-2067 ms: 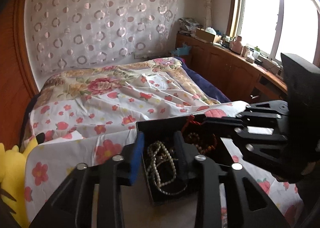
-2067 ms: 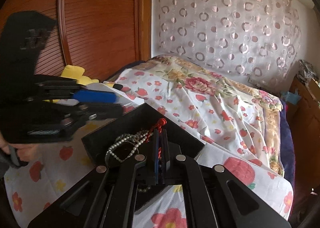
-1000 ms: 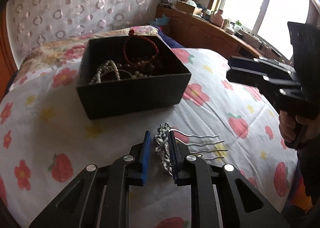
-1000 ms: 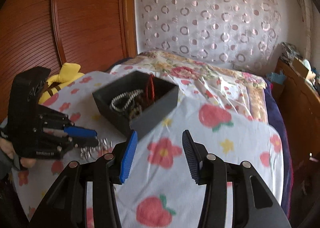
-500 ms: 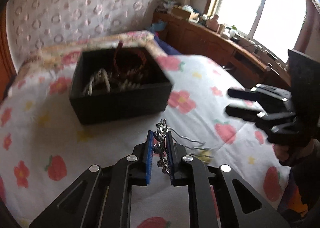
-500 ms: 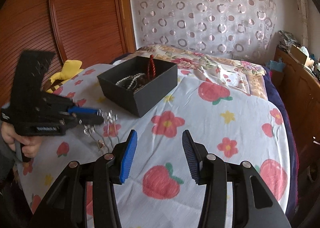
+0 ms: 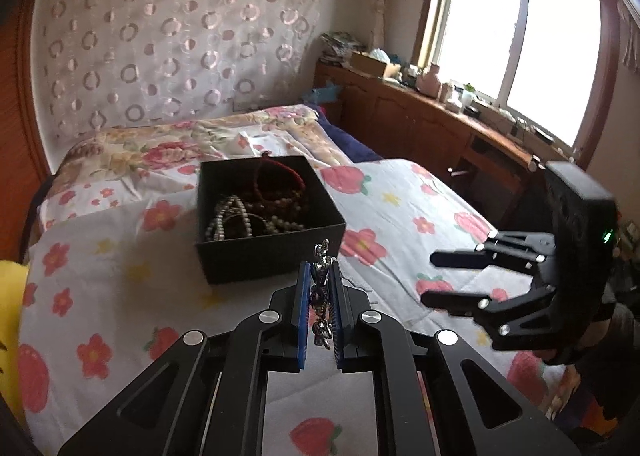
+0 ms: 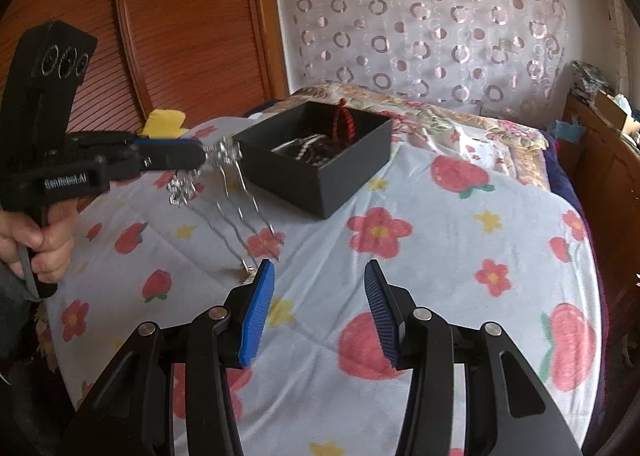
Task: Organize jewelry
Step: 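Grasp the silver hair comb with the left tool while the right tool grasps another comb, then lower both silver hair combs into the box and open both tools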
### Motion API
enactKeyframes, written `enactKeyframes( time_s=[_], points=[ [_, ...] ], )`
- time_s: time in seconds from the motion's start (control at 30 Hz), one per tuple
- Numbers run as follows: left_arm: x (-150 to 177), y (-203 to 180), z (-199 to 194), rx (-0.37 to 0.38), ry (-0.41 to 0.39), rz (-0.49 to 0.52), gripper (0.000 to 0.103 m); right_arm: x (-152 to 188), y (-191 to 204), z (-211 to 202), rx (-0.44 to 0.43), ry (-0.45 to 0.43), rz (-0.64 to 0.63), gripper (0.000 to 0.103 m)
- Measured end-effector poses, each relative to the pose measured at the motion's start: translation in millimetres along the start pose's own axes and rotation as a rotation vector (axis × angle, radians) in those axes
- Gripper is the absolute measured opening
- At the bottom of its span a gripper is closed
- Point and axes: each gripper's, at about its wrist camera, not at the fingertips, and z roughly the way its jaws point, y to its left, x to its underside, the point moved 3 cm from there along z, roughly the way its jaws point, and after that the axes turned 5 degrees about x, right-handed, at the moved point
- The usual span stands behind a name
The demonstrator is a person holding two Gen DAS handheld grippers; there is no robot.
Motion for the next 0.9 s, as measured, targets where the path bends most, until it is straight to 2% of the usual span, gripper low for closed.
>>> enactKeyframes(
  time_s=[0.27,0.33,0.5,0.57,0.63,0.73,0.9],
  points=[
    [3,19,-42,-0.041,-0.075,-0.037,0.008,-3,33,31,-0.073,0.078,-0.064,0.046],
    [4,23,-47,-0.050,-0.083,-0.045,0.008,-3,38,39,-0.076,0.106,-0.072,0.037],
    [9,38,-56,-0.071,-0.090,-0.070,0.008,-4,50,50,-0.057,0.153,-0.114,0.027],
    [12,41,-57,-0.077,-0.089,-0.078,0.008,-3,53,51,-0.037,0.154,-0.139,0.024],
    [13,45,-57,-0.078,-0.090,-0.086,0.008,-5,53,52,-0.025,0.158,-0.149,0.013],
    [14,47,-56,-0.076,-0.093,-0.090,0.008,-6,53,47,-0.036,0.153,-0.157,0.013],
    [4,45,-57,-0.071,-0.113,-0.079,0.008,-22,45,25,-0.026,0.085,-0.145,0.013]
  ],
)
